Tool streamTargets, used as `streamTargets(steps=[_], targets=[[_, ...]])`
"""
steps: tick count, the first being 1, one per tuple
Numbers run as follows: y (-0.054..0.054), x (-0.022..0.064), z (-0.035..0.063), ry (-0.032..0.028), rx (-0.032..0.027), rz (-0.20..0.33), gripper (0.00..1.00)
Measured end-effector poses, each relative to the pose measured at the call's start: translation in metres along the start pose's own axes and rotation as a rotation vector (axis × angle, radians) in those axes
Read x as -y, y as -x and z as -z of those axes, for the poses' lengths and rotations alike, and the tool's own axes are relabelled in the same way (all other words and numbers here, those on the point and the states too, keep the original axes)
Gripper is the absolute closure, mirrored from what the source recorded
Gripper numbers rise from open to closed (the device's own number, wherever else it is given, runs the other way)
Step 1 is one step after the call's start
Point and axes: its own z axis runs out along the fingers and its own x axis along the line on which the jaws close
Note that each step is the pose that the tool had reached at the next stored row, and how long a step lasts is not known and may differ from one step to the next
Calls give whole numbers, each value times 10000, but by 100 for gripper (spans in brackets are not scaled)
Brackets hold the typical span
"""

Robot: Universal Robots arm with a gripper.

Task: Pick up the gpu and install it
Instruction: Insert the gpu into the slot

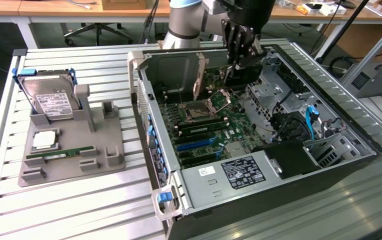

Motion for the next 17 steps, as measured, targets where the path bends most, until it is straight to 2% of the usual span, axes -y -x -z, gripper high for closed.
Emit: streamTargets(steps=[7, 17], targets=[[-3, -5, -48, 2, -58, -634, 73], [-19, -12, -110, 5, -113, -1185, 73]])
